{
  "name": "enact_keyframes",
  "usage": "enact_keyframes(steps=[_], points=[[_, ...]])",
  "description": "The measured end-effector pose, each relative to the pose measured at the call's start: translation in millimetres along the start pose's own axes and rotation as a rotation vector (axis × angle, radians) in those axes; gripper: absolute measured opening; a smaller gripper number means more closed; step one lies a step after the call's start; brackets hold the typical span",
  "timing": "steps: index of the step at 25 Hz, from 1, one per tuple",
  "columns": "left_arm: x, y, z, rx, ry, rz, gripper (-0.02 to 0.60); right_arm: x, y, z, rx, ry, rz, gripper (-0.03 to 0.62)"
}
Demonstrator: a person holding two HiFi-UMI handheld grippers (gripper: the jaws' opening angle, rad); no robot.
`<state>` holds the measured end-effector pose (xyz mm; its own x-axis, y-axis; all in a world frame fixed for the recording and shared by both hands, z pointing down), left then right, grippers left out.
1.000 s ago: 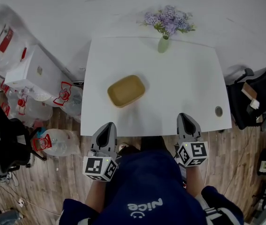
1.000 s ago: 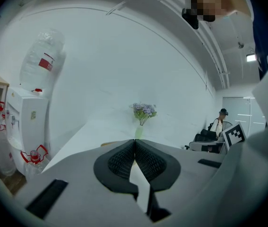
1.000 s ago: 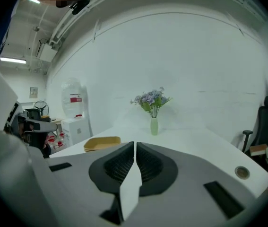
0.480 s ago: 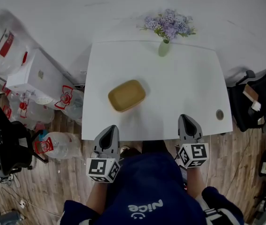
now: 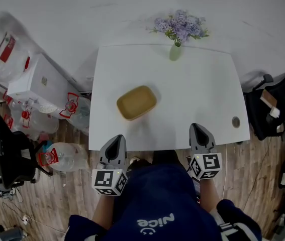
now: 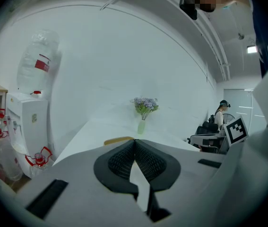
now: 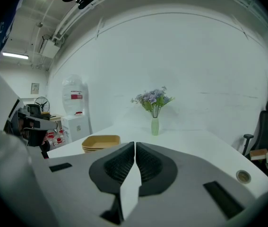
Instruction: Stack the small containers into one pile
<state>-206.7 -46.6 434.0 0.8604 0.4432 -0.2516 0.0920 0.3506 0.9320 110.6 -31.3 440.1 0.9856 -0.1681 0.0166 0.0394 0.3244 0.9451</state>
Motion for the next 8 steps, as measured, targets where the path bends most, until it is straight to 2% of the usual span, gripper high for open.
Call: enact_keyframes(steps=[8], points=[[-9, -2, -9, 0.007, -0.007, 0.006, 0.020, -13, -4, 2, -0.007, -0.020, -0.029, 0.051]])
Point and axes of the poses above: the fingertips, and each gripper's own axes: z forward along the fingers, x to its right, y out of its underside, the point moved 9 cm from there along -z, backward along the fingers, and after that the axes turned 1 degree about -x, right-handed, at the moved point
